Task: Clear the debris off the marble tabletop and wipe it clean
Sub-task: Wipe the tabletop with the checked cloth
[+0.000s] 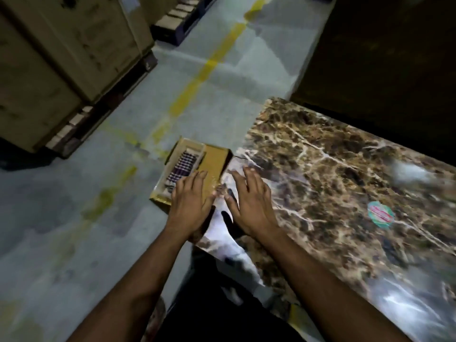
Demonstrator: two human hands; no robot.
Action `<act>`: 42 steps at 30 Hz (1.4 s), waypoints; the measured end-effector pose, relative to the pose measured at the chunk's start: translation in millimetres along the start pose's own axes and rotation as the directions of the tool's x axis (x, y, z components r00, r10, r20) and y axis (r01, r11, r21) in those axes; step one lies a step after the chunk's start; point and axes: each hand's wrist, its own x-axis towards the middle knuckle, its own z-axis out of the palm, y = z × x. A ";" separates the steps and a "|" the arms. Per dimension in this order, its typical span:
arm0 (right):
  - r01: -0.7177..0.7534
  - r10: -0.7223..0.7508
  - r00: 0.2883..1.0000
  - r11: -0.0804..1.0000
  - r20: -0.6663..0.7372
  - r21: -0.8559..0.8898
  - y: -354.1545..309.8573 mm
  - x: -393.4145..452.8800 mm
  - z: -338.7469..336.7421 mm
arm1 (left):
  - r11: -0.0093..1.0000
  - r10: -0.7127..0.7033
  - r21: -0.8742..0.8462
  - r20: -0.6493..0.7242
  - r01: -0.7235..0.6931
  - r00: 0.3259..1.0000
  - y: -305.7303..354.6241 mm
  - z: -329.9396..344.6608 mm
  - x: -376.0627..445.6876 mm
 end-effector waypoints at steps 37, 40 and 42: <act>-0.023 0.000 0.997 0.956 0.080 0.293 -56.0 107.3 55.8 | 0.916 -0.167 -0.387 -0.128 0.106 0.978 -109.8 19.0 130.2; -0.043 0.058 0.998 0.866 -0.014 0.498 -36.2 86.3 30.1 | 0.652 -0.324 -0.738 -0.064 0.174 0.944 -49.2 -14.5 102.5; -0.099 0.138 0.990 0.759 -0.010 0.643 -18.6 69.6 6.7 | 0.411 -0.310 -0.896 0.039 0.171 0.950 -7.2 -27.3 81.4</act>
